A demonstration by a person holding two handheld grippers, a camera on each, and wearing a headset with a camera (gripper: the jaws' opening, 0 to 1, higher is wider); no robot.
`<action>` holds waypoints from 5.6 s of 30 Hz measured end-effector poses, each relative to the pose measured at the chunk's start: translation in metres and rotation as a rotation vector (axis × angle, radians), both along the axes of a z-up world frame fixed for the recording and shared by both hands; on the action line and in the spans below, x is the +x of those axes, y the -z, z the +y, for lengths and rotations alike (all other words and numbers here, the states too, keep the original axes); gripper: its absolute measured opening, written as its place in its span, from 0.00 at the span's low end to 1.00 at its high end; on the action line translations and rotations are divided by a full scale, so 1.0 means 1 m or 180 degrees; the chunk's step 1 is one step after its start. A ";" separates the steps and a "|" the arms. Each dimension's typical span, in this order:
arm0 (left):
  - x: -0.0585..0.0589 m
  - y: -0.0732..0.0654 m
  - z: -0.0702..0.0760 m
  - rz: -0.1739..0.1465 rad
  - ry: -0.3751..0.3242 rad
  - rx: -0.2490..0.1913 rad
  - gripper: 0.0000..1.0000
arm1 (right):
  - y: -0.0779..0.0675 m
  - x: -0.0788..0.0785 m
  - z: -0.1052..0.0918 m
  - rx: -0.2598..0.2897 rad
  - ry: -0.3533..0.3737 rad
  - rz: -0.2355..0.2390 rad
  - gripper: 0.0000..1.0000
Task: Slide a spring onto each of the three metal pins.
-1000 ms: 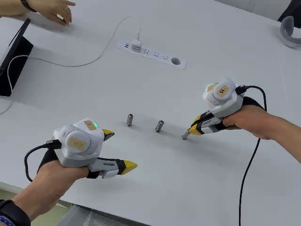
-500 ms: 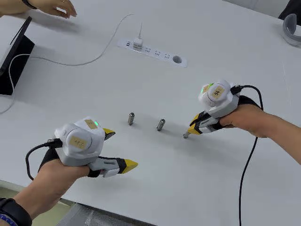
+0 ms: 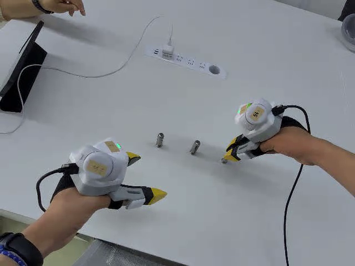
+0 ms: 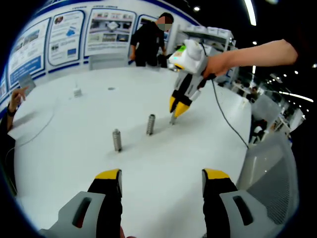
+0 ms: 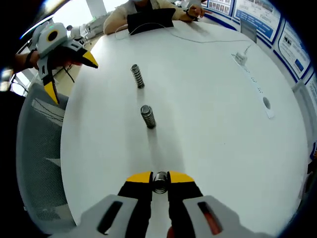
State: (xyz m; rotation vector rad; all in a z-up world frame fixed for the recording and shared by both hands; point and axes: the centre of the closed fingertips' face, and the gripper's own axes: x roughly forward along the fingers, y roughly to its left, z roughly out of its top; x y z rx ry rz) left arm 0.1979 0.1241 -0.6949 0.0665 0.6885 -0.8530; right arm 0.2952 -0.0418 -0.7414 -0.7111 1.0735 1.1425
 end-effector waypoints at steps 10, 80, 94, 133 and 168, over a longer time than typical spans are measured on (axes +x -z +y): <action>-0.001 0.002 0.003 0.0029 -0.0017 0.0021 0.66 | 0.012 -0.001 0.001 -0.0055 -0.0034 0.0028 0.13; -0.002 0.007 0.013 0.0172 -0.0262 -0.0072 0.67 | -0.001 -0.063 -0.050 0.1191 0.2015 -0.0146 0.80; 0.002 0.003 0.017 0.0136 -0.0270 -0.0055 0.68 | -0.019 -0.082 -0.034 0.1565 0.2297 -0.0249 0.82; 0.014 -0.007 0.060 0.0068 -0.0504 -0.0041 0.78 | -0.050 -0.105 0.012 0.1803 0.2367 -0.0458 0.89; 0.012 -0.008 0.054 0.0093 -0.0495 -0.0100 0.78 | -0.048 -0.114 -0.004 0.1763 0.2549 -0.0445 0.89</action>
